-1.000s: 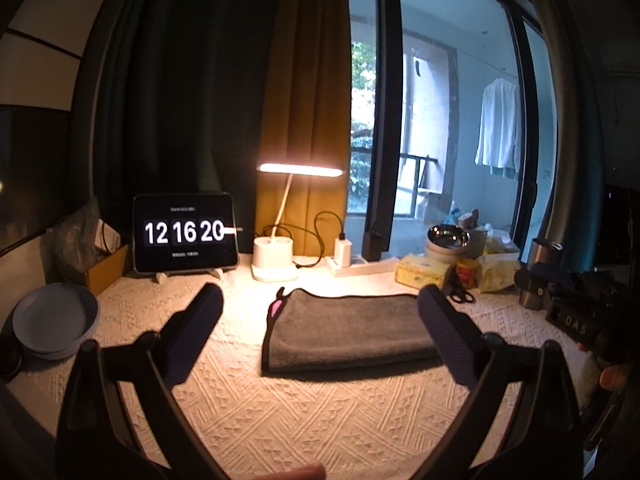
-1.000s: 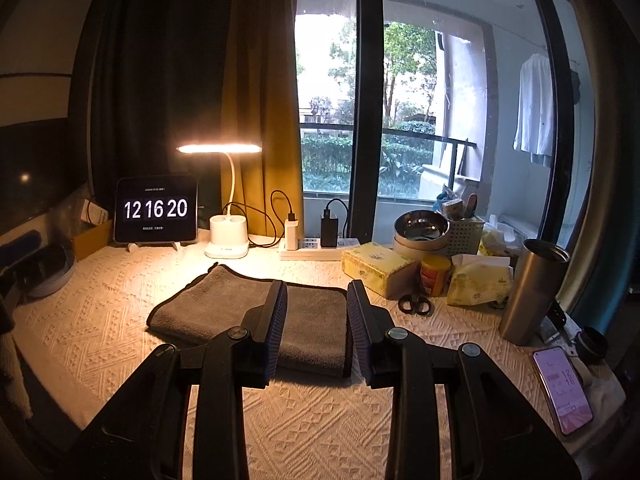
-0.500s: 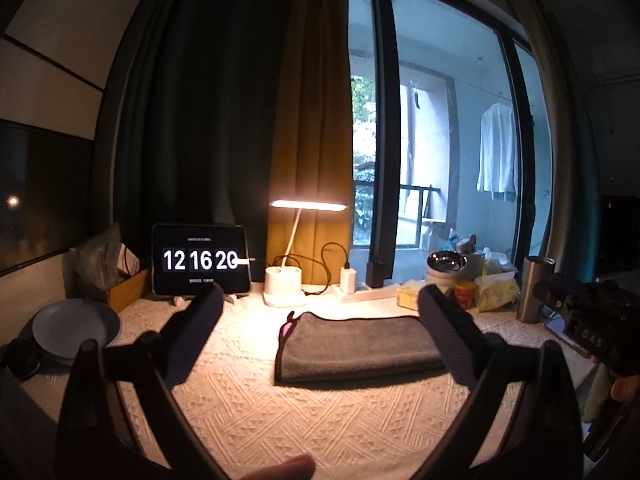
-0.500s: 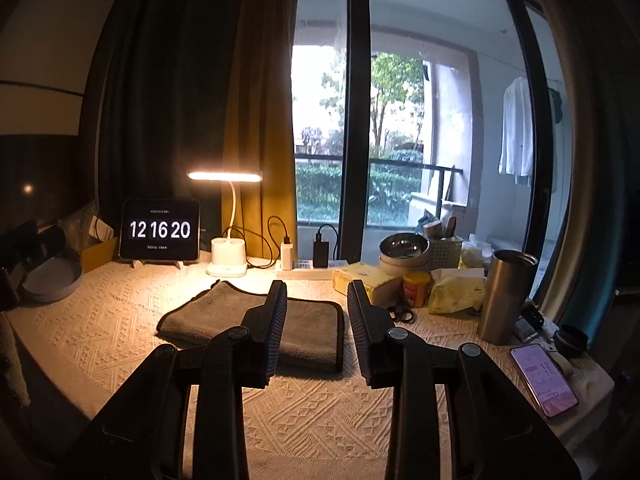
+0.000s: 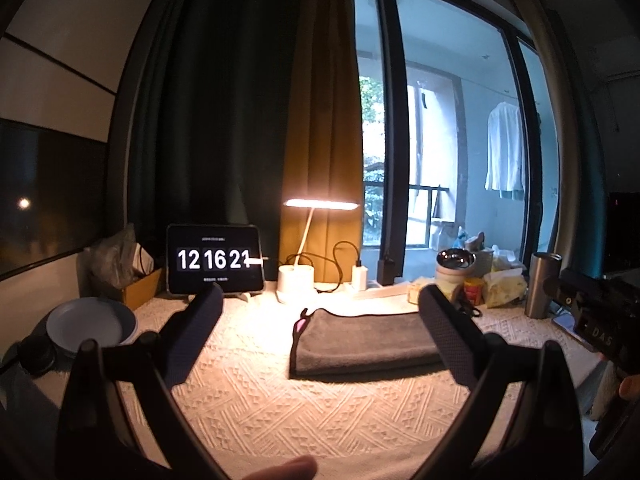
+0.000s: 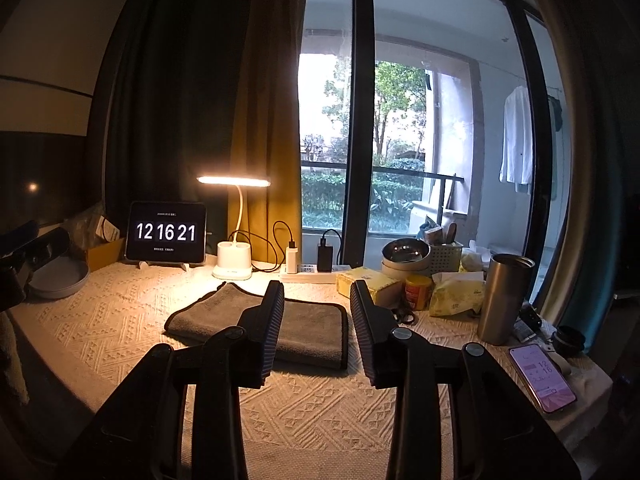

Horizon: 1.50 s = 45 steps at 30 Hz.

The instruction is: Fold towel

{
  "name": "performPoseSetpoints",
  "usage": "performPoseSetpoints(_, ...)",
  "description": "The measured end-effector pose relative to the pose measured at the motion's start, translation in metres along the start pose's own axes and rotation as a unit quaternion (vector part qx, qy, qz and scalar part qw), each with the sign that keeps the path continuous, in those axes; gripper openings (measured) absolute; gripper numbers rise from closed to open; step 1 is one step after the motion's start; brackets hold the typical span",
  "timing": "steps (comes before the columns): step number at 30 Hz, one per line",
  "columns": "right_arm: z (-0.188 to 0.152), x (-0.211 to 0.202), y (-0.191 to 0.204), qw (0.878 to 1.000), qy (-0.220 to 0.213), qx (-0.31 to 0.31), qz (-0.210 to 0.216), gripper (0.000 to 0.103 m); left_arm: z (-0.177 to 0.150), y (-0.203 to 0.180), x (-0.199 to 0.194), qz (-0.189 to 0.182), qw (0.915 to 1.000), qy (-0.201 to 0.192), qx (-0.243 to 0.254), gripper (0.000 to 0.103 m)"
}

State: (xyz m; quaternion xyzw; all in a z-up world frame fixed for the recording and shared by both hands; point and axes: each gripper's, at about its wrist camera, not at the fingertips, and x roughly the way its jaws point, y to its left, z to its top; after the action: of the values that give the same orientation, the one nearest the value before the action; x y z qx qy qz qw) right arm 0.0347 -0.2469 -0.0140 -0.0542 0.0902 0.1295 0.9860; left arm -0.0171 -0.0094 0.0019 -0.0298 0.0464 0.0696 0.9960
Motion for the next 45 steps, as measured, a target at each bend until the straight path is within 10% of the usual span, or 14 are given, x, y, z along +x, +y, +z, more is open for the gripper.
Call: performPoseSetpoints(45,0.000,0.011,0.002,1.000,0.015,0.000,-0.004,0.038,-0.002,0.003,0.014,0.001,0.9998,0.019,-0.004,0.099)
